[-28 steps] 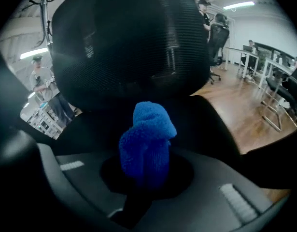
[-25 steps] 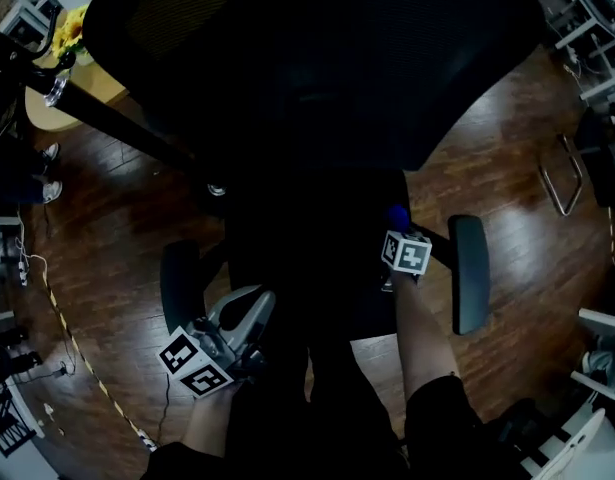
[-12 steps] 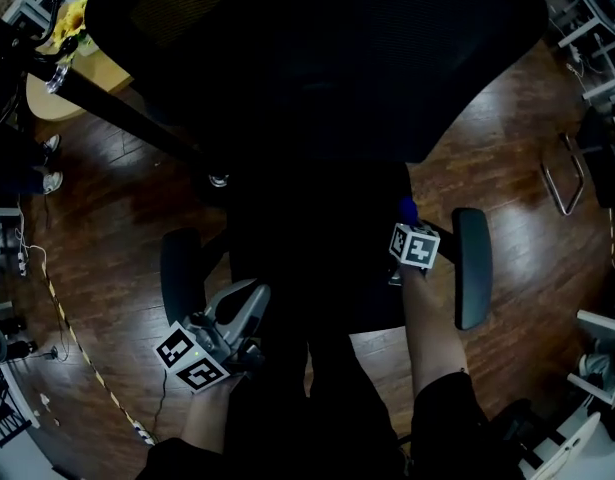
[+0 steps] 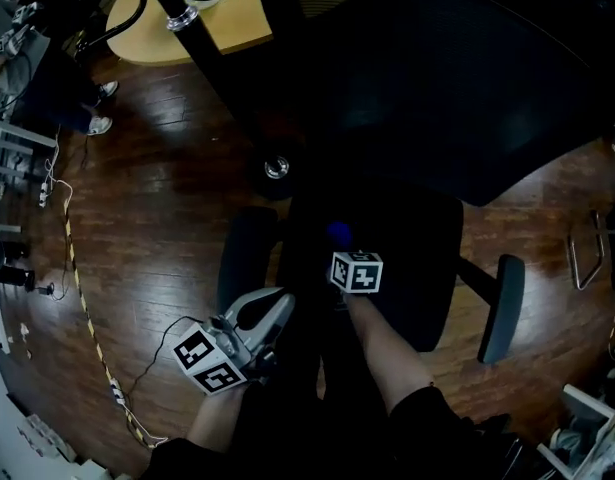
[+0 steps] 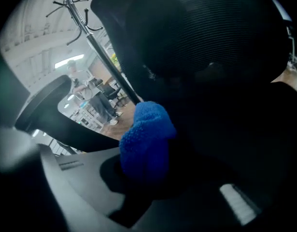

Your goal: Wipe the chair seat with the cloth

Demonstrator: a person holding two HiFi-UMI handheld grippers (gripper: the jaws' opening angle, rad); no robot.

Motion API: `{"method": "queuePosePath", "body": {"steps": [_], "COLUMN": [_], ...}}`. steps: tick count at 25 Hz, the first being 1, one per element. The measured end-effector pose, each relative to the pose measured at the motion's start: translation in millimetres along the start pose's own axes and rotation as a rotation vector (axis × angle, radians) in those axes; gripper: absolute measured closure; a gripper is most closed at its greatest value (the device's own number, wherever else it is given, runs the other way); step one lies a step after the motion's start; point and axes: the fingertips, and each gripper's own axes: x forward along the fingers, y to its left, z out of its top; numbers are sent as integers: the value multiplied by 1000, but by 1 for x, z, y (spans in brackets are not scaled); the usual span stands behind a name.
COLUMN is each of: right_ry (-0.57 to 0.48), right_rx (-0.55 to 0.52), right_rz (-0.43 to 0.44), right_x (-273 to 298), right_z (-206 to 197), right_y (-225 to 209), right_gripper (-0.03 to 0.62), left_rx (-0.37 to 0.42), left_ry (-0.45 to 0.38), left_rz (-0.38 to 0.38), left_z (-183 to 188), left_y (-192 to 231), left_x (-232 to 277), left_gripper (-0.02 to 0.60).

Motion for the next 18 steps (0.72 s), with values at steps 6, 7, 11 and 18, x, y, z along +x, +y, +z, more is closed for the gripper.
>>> {"method": "queuePosePath", "body": {"steps": [6, 7, 11, 18], "right_ry": [91, 80, 69, 11], "right_rx": [-76, -93, -98, 28], "right_rz": [154, 151, 115, -145], "right_x": [48, 50, 45, -37], "right_z": [-42, -46, -52, -47], "right_y": [91, 92, 68, -71], "right_gripper": [559, 559, 559, 559], "left_rx": [-8, -7, -3, 9], "left_ry": [-30, -32, -35, 44], "left_rz": [54, 60, 53, -52], "left_z": [1, -1, -6, -10], "left_y": [12, 14, 19, -5], "left_x": [-37, -41, -39, -4], "left_gripper": [591, 591, 591, 591]}}
